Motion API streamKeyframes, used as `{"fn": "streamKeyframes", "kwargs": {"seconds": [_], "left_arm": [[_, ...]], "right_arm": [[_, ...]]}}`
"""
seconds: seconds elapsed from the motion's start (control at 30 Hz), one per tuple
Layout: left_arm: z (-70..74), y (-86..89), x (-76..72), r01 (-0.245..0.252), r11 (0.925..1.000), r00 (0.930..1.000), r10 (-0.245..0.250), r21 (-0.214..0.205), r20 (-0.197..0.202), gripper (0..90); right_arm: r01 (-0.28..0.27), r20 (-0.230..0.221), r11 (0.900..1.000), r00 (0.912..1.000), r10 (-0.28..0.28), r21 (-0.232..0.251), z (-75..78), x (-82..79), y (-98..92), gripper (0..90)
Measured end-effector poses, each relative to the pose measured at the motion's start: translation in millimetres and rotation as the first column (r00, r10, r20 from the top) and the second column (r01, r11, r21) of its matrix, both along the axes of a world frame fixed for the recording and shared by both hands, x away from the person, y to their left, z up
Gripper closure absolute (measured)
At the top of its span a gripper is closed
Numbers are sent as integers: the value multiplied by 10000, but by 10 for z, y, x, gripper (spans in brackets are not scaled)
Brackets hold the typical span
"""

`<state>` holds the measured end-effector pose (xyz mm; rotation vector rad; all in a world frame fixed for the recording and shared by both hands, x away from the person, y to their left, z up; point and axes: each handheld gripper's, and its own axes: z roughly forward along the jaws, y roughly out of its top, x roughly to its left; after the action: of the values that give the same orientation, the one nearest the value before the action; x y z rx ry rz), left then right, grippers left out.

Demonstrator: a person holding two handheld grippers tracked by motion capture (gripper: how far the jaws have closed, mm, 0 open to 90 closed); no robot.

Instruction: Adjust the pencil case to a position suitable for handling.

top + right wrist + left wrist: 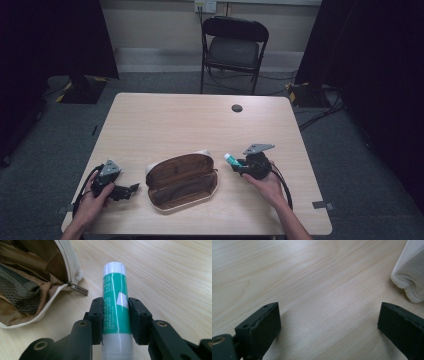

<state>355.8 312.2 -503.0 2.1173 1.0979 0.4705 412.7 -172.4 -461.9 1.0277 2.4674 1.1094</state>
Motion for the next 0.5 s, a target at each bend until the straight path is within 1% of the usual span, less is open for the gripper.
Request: {"fn": "streamKeyframes", "kwargs": {"seconds": [0.17, 0.2, 0.27, 0.37, 0.5], "left_arm": [[0, 0, 0, 3, 10000, 10000, -3, 3, -1, 43], [0, 0, 0, 4, 10000, 10000, -4, 2, 1, 43], [0, 0, 0, 3, 10000, 10000, -3, 1, 1, 43], [0, 0, 0, 1, 10000, 10000, -1, -2, 0, 43], [0, 1, 1, 6, 10000, 10000, -6, 3, -5, 43]], "right_arm": [[-27, 107, 9999, 9999, 26, 153, 67, -28, -27, 661], [-105, 88, 9995, 9999, 103, 290, 95, -34, -47, 661], [-195, 120, 9994, 9997, 192, 300, 121, -39, -61, 661], [-287, 22, 9988, 9996, 286, 406, 148, -46, -76, 661], [-501, 111, 9963, 9987, 495, 696, 254, -93, -86, 661]]}}
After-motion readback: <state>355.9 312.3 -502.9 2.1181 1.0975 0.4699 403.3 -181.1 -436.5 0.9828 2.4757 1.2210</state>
